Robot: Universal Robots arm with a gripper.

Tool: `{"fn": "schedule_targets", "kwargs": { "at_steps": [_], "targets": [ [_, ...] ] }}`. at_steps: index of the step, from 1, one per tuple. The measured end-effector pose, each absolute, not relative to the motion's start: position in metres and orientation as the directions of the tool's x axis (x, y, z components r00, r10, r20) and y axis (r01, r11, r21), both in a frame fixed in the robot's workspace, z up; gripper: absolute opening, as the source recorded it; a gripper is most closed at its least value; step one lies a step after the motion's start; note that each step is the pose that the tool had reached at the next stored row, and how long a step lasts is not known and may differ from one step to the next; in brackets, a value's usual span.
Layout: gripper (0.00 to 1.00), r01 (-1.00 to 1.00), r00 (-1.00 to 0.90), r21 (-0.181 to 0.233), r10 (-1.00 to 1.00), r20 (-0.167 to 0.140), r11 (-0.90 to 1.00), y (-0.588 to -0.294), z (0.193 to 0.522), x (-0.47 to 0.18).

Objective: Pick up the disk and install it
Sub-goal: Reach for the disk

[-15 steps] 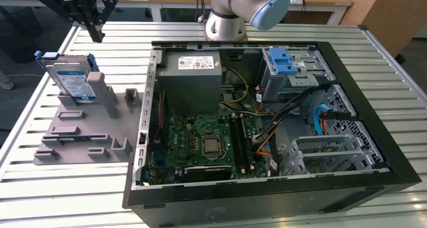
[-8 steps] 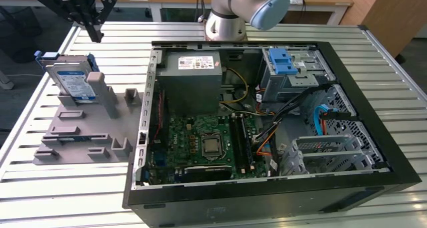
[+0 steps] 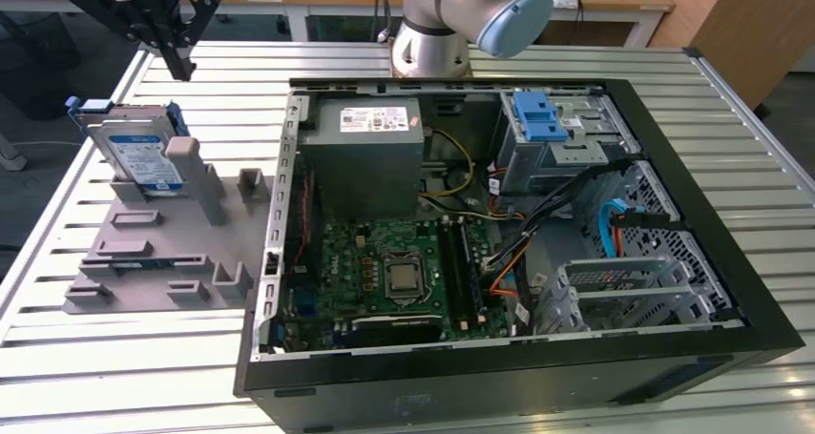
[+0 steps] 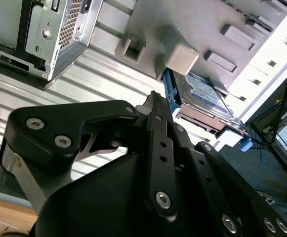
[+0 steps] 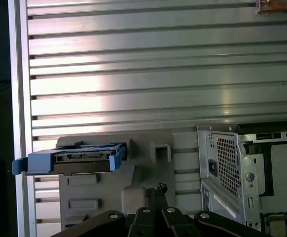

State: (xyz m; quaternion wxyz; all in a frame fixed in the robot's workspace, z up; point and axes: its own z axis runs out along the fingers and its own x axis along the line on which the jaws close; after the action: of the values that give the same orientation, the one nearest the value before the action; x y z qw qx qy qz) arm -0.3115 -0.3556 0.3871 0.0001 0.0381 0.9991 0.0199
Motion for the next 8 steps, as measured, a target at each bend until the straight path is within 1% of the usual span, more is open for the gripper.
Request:
{"fn": "schedule_targets", "kwargs": {
  "at_steps": [8],
  "targets": [
    [0.11,0.076,-0.997,0.040,0.076,0.001,0.996,-0.3556,0.3871,-0.3148]
  ]
}}
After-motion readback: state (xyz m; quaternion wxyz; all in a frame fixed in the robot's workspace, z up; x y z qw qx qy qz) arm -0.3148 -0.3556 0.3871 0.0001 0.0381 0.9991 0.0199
